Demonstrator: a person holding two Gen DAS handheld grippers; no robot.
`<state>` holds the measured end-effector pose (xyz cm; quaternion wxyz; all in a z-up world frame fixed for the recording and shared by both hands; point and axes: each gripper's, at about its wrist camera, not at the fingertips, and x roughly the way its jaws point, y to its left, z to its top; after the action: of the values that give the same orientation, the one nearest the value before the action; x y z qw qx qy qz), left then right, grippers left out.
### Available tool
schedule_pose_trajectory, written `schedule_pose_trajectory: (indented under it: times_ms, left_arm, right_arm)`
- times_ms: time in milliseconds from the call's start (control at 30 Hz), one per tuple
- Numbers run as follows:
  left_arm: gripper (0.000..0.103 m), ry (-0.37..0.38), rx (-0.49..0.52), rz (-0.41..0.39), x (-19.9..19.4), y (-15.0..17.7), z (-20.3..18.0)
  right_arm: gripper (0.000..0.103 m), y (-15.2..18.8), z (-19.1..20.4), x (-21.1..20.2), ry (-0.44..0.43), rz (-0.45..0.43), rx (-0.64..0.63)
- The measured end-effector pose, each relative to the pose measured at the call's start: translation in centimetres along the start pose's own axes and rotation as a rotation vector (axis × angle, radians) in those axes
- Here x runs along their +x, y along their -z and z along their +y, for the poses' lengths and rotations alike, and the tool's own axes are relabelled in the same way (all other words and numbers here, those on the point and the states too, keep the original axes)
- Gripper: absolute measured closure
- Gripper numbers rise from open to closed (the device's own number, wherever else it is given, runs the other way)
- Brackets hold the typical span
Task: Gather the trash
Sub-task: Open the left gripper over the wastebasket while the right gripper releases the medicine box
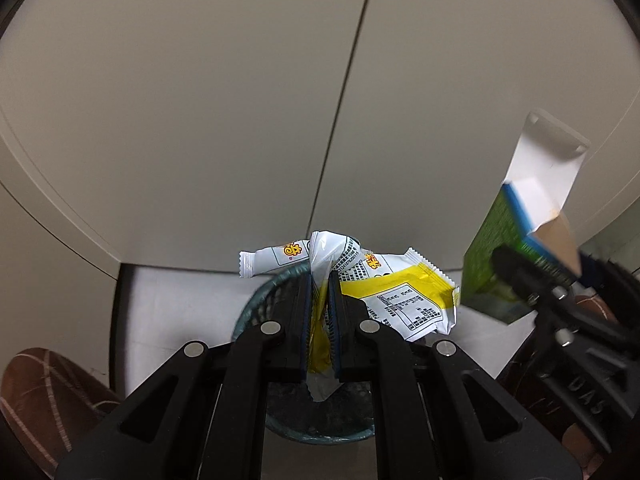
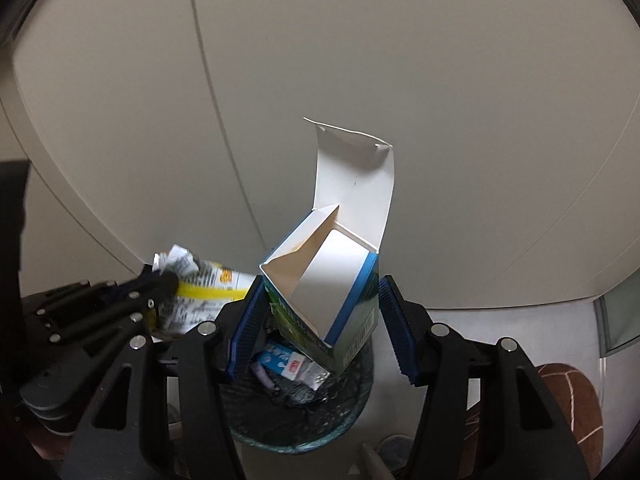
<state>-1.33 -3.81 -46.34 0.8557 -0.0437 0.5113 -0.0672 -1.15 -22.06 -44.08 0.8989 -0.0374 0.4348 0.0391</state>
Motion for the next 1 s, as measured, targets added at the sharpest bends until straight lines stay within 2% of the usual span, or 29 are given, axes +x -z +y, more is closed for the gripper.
schedule_pose_trajectory:
  times_ms: [233, 333, 633, 800, 1000]
  left_arm:
    - [0.096, 0.017, 0.006, 0.077, 2.6, 0.3, -0.1]
    - [0.095, 0.029, 0.028, 0.080, 2.8, 0.6, -0.5]
    - [0.081, 0.030, 0.064, 0.078, 2.3, 0.8, -1.9]
    - [0.064, 0.017, 0.062, 0.064, 1.8, 0.8, -1.9]
    - [0.039, -0.067, 0.056, 0.000, 0.0, -0.1, -0.9]
  right_arm:
    - [0.049, 0.1, -1.4, 0.6, 0.023, -0.001, 0.050]
    - [0.049, 0.1, -1.5, 0.6, 0.032, -0.005, 0.075]
    - [0.049, -0.1, -2.2, 0.7, 0.029, 0.005, 0.096]
    - [0.048, -0.2, -2.8, 0.8, 0.016, 0.008, 0.111]
    - [0.048, -0.4, -2.3, 0.8, -0.068, 0.016, 0.083]
